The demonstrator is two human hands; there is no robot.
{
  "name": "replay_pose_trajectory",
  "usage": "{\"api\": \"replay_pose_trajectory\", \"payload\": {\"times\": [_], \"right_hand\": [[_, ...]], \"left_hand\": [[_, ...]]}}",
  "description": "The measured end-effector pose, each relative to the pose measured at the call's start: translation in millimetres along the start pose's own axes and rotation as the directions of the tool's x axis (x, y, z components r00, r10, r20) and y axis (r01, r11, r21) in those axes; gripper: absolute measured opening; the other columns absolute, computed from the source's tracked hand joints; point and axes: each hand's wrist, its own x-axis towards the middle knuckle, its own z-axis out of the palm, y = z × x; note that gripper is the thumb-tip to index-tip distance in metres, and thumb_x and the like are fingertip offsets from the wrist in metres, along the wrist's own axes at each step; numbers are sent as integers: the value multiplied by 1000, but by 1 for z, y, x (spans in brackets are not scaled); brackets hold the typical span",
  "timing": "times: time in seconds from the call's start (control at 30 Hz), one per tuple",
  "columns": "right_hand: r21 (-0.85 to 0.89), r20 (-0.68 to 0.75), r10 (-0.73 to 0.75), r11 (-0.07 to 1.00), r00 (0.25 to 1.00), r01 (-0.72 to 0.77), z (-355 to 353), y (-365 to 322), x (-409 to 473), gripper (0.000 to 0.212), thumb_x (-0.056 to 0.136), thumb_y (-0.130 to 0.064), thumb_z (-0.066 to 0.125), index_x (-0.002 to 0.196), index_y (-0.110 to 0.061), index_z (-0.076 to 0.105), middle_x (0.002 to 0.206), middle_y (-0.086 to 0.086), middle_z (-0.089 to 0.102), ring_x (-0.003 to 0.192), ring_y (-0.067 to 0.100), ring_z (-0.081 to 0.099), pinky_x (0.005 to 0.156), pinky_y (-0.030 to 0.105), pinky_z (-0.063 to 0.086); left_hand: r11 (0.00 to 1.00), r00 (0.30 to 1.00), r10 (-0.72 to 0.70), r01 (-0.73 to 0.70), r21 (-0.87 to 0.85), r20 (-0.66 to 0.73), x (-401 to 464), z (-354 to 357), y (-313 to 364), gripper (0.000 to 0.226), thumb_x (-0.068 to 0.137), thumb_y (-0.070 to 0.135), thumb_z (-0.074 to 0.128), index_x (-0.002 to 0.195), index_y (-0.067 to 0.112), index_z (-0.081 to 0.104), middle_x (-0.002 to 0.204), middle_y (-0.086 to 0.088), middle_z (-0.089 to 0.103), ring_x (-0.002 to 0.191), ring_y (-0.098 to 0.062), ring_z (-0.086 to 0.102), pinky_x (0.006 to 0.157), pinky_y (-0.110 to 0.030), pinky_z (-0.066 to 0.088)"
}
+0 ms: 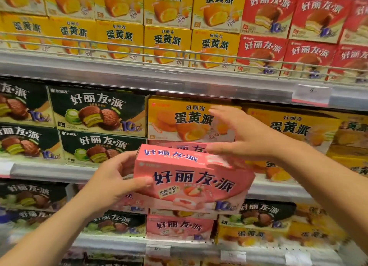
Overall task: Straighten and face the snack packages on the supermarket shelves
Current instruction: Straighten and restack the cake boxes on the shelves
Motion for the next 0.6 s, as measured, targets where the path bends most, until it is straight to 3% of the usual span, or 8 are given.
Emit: {"api": "replay_pose_trajectory", "payload": {"times": [0.1, 0.27, 0.43, 0.6], "right_hand": [[-263, -27, 0, 965, 1000, -7, 0, 11, 17, 112, 69, -83, 37, 154, -16, 10, 161, 1, 13, 148, 18, 10, 118, 33, 9], [-354, -121, 122, 922, 985, -158, 16, 27, 36, 105, 81, -74, 49, 153, -11, 6, 156, 12, 26, 142, 32, 26, 116, 44, 21], [-480, -284, -12, 867, 959, -131, 25, 28, 29, 75, 82, -49, 60, 141, -6, 40, 135, 15, 51, 121, 33, 47, 100, 44, 38], [-424, -473, -85, 895, 877, -142, 33, 21, 15, 43, 68, -21, 82, 104, -8, 63, 124, 18, 61, 107, 37, 54, 83, 44, 47]], "left_hand": [[999, 999, -41, 41, 8, -10, -7, 1, -3, 64, 59, 30, 84, 119, 29, 62, 109, 7, 73, 100, -10, 69, 84, -33, 54], [999, 998, -44, 43, -13, -52, -12, 1, -9, 56, 60, 34, 85, 112, 42, 65, 110, 6, 73, 101, -10, 69, 77, -23, 58], [998, 994, -54, 52, -26, -95, -9, 3, -10, 62, 64, 28, 84, 121, 31, 62, 112, 3, 73, 103, -17, 69, 90, -43, 52], [1000, 997, -16, 18, 19, -78, -9, 7, -9, 64, 64, 23, 84, 122, 32, 59, 113, 10, 72, 104, -7, 67, 80, -17, 54]]}}
